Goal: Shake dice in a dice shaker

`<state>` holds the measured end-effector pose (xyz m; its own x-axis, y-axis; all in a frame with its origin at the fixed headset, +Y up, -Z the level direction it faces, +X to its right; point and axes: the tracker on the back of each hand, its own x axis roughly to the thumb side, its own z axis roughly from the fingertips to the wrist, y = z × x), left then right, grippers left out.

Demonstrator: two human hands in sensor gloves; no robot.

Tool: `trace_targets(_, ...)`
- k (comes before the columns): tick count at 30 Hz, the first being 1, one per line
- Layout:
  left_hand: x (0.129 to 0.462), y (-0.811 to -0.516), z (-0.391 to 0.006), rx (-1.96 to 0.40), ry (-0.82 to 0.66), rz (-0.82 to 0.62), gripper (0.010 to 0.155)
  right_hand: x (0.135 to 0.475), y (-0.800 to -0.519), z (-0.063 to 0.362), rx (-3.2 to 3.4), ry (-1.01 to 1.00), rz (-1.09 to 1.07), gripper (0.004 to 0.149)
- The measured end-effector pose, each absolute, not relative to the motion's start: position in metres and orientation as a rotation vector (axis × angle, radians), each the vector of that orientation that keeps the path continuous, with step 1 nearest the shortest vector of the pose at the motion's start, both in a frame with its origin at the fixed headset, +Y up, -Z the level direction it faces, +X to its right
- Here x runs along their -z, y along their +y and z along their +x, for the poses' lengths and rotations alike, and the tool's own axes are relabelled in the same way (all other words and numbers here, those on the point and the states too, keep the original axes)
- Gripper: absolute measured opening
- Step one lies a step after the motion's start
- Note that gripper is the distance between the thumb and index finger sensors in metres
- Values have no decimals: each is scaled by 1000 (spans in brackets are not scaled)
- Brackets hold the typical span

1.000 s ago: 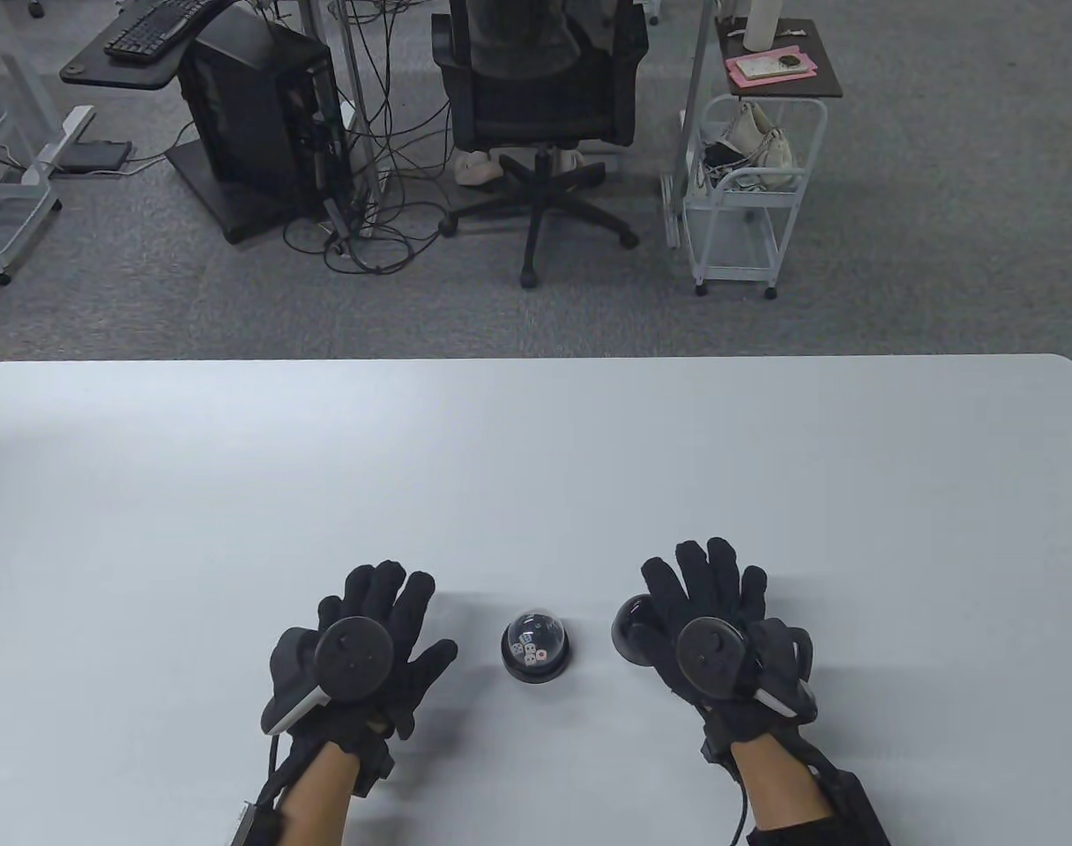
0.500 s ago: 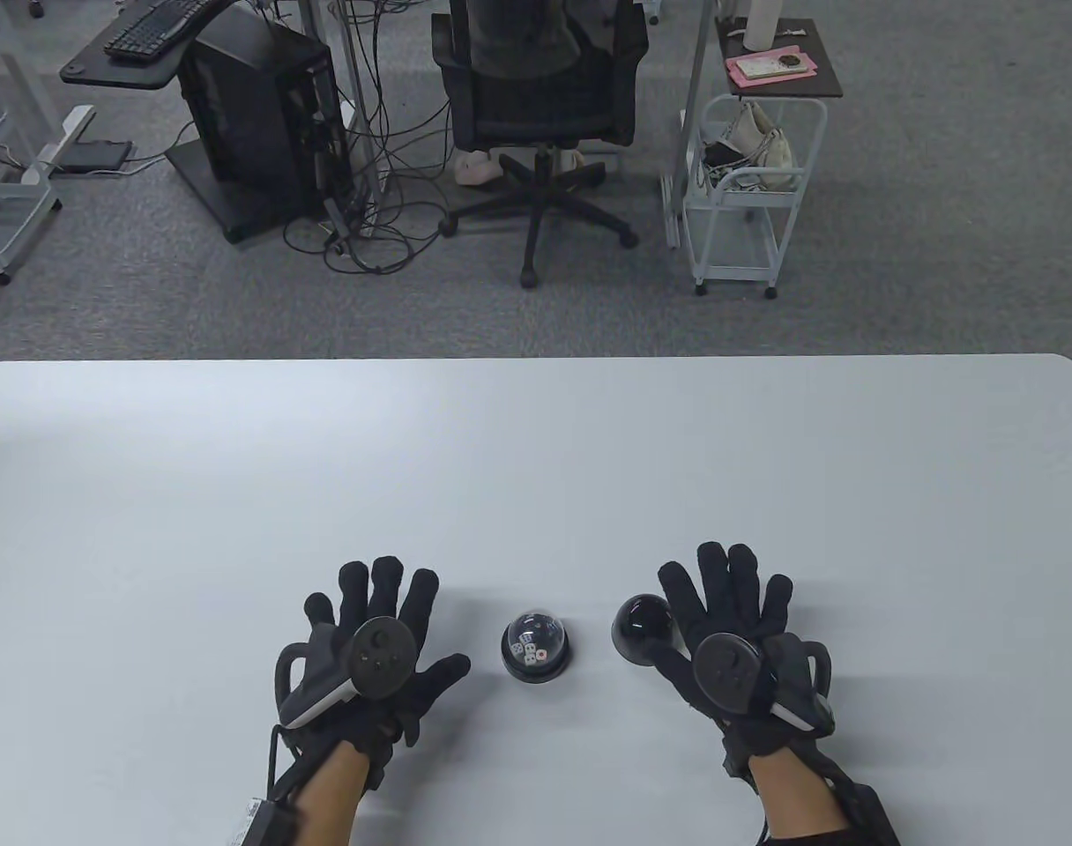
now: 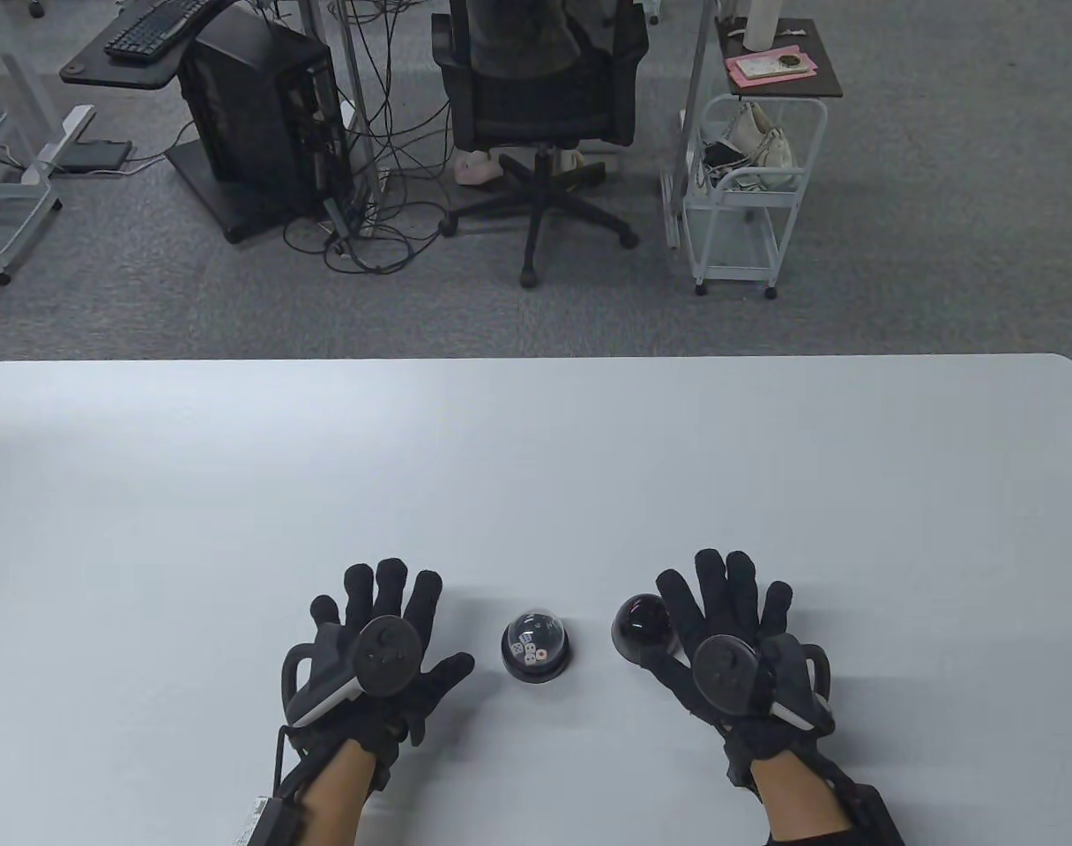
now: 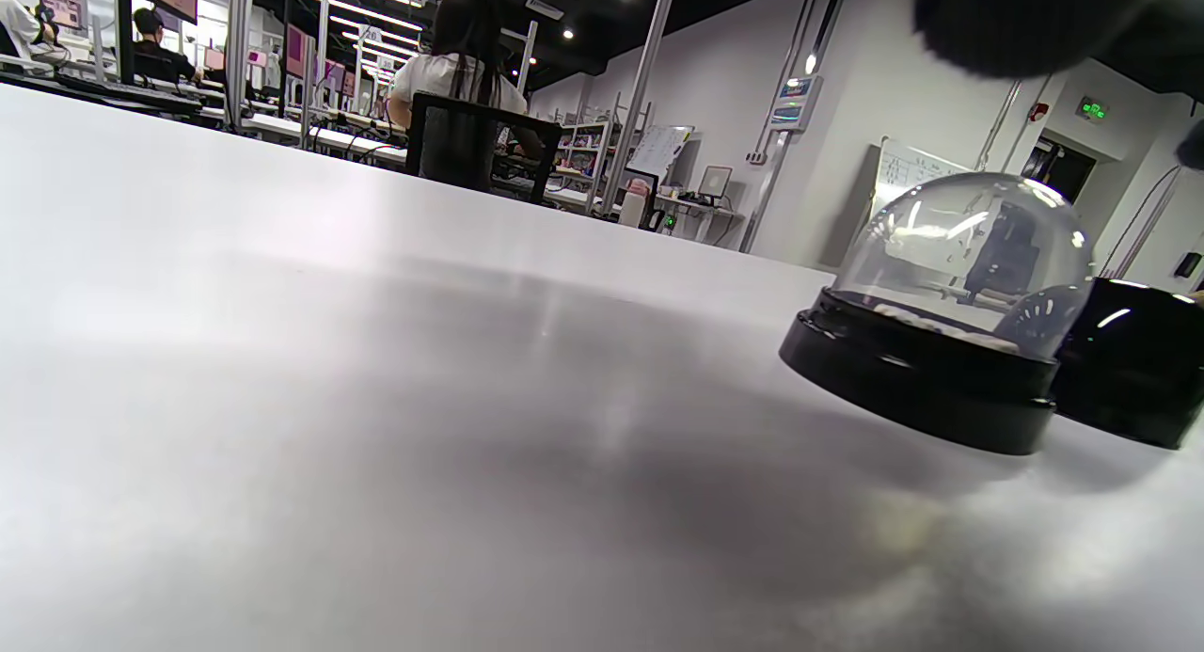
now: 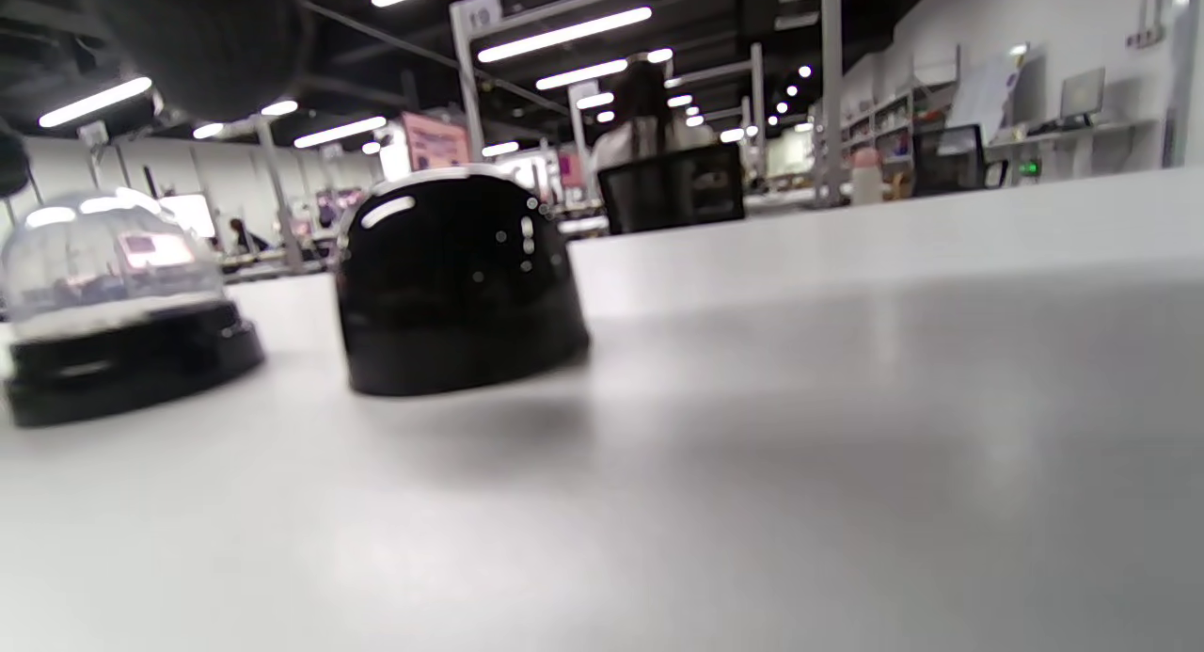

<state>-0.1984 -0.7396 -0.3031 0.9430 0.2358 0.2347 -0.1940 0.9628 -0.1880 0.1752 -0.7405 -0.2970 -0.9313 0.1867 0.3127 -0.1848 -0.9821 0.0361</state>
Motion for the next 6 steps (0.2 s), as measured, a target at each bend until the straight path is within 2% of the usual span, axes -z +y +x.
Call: trace_targets(6,303,-740,-199,-226,-255,-167,91,296,-741,176,-2909,26,461,78)
